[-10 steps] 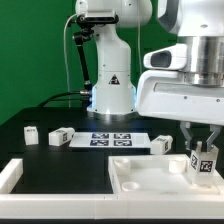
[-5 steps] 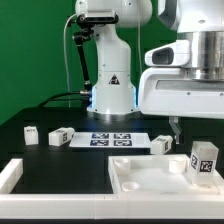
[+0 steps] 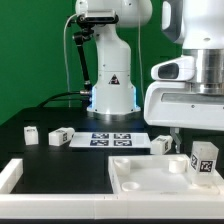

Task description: Assemble square table

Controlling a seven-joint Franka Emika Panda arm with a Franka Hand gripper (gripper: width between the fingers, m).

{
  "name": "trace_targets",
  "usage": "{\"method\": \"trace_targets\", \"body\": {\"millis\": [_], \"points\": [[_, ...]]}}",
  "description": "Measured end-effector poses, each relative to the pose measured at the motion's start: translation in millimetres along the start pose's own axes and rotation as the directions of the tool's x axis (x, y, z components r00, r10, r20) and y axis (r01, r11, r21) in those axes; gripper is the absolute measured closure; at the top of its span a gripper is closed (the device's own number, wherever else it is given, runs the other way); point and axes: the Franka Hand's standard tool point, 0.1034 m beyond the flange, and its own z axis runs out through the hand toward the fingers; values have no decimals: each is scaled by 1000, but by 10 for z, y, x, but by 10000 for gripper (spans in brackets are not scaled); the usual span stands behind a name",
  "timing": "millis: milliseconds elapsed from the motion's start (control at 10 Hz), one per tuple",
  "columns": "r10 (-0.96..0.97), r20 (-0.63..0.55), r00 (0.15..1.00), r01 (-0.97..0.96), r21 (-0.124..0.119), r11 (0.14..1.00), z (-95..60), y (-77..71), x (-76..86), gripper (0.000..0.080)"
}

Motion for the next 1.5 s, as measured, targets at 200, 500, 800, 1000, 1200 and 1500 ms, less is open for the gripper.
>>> {"method": "trace_targets", "body": {"millis": [200, 500, 800, 1000, 1200, 1500], "points": [[17, 0, 1000, -17, 0, 1000, 2, 3, 0, 151], [144, 0, 990, -144, -1, 990, 2, 10, 4, 417], [365, 0, 931, -365, -2, 931, 9, 31, 12, 505], [498, 0, 867, -498, -3, 867, 16, 45, 19, 505], [690, 33, 723, -691, 20, 723, 46, 193, 127, 506], [948, 113, 296, -955, 46, 293, 73, 171, 109, 506]]}}
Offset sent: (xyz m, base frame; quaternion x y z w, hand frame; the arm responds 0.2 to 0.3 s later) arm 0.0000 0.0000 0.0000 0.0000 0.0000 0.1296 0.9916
